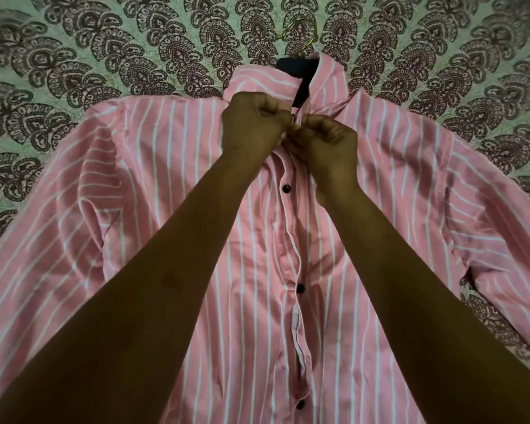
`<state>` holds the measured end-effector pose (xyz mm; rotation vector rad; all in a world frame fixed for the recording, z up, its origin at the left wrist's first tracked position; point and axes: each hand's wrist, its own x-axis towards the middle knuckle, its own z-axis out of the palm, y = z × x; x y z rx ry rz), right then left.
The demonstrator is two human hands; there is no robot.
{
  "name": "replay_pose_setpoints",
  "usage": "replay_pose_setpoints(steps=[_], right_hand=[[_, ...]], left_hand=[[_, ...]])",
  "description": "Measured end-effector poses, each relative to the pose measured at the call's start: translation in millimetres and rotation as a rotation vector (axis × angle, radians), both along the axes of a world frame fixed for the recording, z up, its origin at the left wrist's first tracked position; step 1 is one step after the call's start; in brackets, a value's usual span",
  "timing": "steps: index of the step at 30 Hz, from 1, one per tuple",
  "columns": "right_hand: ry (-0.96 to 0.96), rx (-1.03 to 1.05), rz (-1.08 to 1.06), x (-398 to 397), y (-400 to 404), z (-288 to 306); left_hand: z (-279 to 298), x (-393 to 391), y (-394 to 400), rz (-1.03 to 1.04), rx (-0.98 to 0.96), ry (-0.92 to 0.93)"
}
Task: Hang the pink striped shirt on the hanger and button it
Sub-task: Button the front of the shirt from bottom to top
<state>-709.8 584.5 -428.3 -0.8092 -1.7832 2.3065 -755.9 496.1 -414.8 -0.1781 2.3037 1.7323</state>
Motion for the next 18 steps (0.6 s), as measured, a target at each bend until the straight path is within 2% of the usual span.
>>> replay_pose_setpoints(steps=[11, 18], right_hand=[[0.004, -0.04, 0.015, -2, 5, -7], [-0.03, 0.165, -0.077, -3, -2, -17]], left_hand=[[-1, 4, -4, 0.055, 0.077, -0.11], [3, 7, -5, -0.057, 0.038, -0.092]])
